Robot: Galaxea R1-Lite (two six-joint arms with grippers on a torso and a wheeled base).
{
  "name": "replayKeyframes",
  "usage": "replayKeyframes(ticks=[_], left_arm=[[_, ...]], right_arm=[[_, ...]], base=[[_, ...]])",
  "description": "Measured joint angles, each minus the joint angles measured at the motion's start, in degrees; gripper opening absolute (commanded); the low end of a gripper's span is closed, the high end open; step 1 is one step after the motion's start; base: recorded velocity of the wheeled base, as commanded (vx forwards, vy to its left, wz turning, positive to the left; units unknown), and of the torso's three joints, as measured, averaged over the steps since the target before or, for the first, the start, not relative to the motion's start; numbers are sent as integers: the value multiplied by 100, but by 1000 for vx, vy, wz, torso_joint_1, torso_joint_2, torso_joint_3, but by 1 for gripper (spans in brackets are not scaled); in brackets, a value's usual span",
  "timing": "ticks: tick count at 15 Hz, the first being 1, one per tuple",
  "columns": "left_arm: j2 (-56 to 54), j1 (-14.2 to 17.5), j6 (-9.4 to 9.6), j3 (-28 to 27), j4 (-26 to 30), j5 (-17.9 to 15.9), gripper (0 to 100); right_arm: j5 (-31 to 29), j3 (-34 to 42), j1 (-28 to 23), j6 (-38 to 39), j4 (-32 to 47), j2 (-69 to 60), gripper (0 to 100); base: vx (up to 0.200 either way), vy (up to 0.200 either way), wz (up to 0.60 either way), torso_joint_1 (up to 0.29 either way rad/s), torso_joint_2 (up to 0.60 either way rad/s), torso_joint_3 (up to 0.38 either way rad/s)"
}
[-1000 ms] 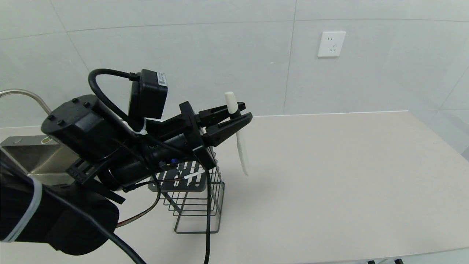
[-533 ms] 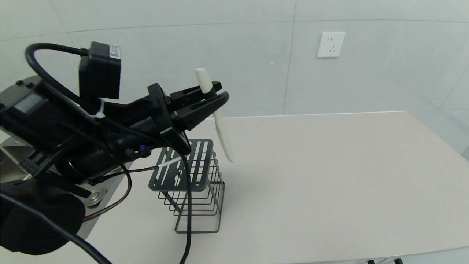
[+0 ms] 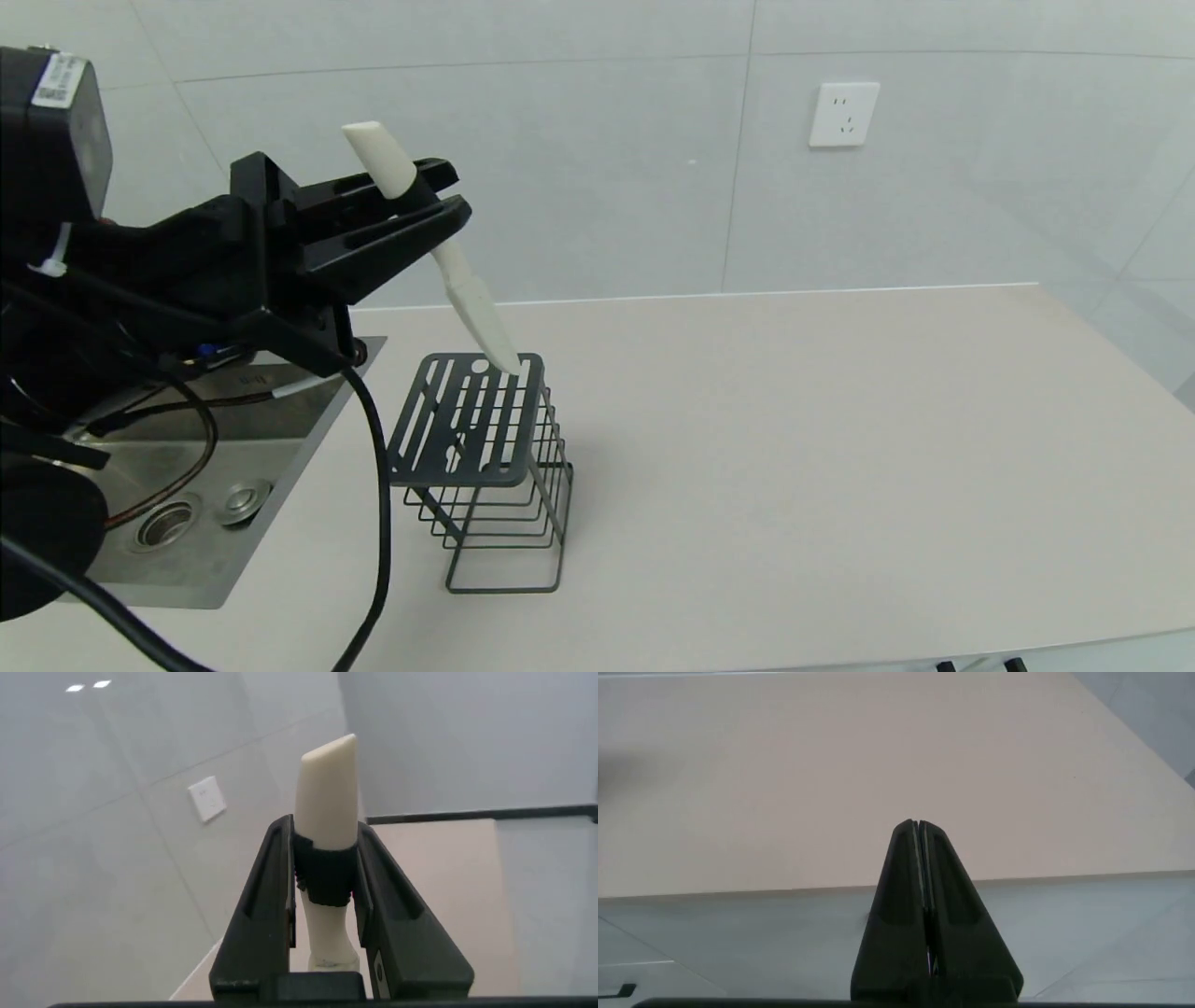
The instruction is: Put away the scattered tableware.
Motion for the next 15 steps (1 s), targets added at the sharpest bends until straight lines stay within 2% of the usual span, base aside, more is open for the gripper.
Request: replayKeyframes(ticks=[4,5,7,8,12,15], left_arm=[[152,-88,24,0,-151,-50,0],[254,-115,139,-59,-156,-52,0],[579,-123,602,-323,-160,-66,0],[700,-124,684,-418,-160,-69,0],[785,-51,697,-485,-157,-72,0],[651,-9,688,-289,-127,-69,0]], right_arm=[[4,0,0,11,7,-10,0],[1,0,0,20,7,-10,0],[-5,0,-2,26,9,-10,0],[-5,0,-2,30,9,-11,0],[-5,0,0,30,11,-11,0],[-7,0,-2,24,13,-11,0]], base=[[0,0,0,0,0,0],[0,0,0,0,0,0],[0,0,0,0,0,0],[0,0,0,0,0,0],[0,0,0,0,0,0],[0,0,0,0,0,0]])
